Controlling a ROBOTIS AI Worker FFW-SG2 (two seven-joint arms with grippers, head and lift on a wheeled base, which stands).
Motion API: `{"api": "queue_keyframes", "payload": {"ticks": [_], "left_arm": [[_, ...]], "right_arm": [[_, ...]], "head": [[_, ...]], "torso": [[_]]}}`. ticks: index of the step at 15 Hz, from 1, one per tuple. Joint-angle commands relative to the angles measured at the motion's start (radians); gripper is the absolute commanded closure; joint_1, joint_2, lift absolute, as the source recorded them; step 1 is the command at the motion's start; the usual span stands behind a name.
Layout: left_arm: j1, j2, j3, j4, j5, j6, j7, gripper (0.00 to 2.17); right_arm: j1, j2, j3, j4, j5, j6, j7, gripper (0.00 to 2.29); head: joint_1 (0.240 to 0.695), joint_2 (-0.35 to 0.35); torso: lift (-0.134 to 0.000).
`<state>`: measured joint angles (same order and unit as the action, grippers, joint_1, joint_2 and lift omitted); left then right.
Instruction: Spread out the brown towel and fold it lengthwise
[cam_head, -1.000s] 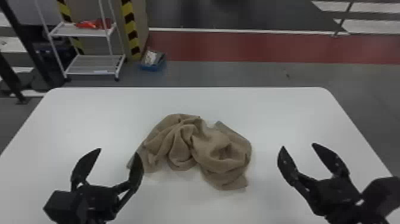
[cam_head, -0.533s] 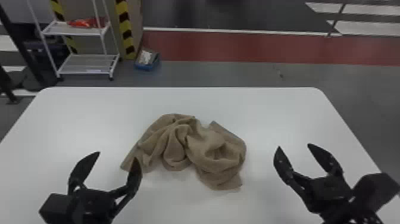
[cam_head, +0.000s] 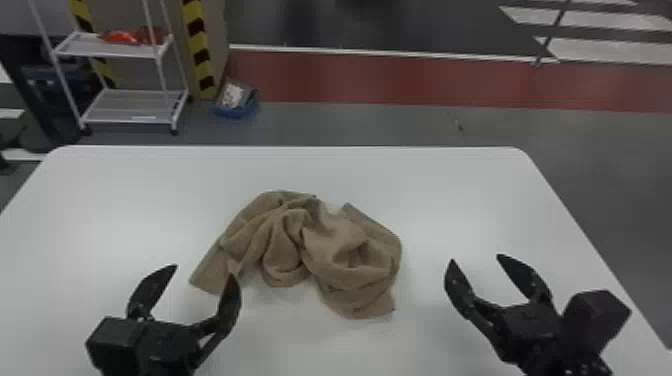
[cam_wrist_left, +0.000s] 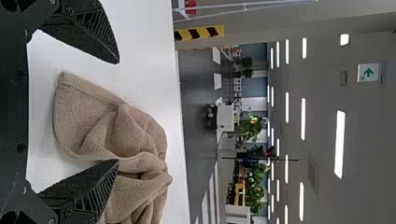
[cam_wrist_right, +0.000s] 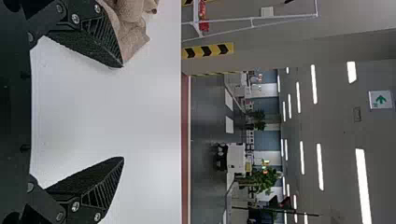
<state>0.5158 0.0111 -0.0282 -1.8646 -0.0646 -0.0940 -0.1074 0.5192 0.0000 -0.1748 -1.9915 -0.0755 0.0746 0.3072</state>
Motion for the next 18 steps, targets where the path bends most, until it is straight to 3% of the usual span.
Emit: {"api": "queue_keyframes", "payload": {"ticks": [1, 8, 11, 12, 15, 18], "left_arm": [[-0.019, 0.001, -0.022, 0.019, -0.003, 0.02, -0.001, 0.16], [-0.046, 0.001, -0.062, 0.058, -0.026, 0.072, -0.003, 0.23], [-0.059, 0.003, -0.062, 0.065, -0.057, 0.112, -0.005, 0.62], [-0.062, 0.004, -0.062, 0.07, -0.058, 0.112, -0.008, 0.85], [-0.045, 0.006, -0.061, 0.047, -0.049, 0.109, -0.009, 1.89], [-0.007, 0.007, -0.058, -0.016, -0.04, 0.053, -0.008, 1.98]], "right_arm": [[0.004, 0.001, 0.0, 0.005, -0.001, -0.005, 0.003, 0.19], [0.015, 0.001, 0.003, 0.002, -0.009, -0.023, 0.006, 0.19], [0.018, 0.001, 0.008, -0.001, -0.01, -0.029, 0.006, 0.19], [0.018, 0.001, 0.009, -0.001, -0.009, -0.029, 0.006, 0.19], [0.018, 0.001, 0.009, -0.004, -0.01, -0.029, 0.006, 0.19], [0.019, 0.001, 0.008, -0.009, -0.01, -0.029, 0.006, 0.19]], "head": [[0.695, -0.093], [0.695, -0.139], [0.695, -0.138], [0.695, -0.136], [0.695, -0.132], [0.695, -0.132]], "torso": [[-0.124], [-0.124], [-0.124], [-0.124], [-0.124], [-0.124]]}}
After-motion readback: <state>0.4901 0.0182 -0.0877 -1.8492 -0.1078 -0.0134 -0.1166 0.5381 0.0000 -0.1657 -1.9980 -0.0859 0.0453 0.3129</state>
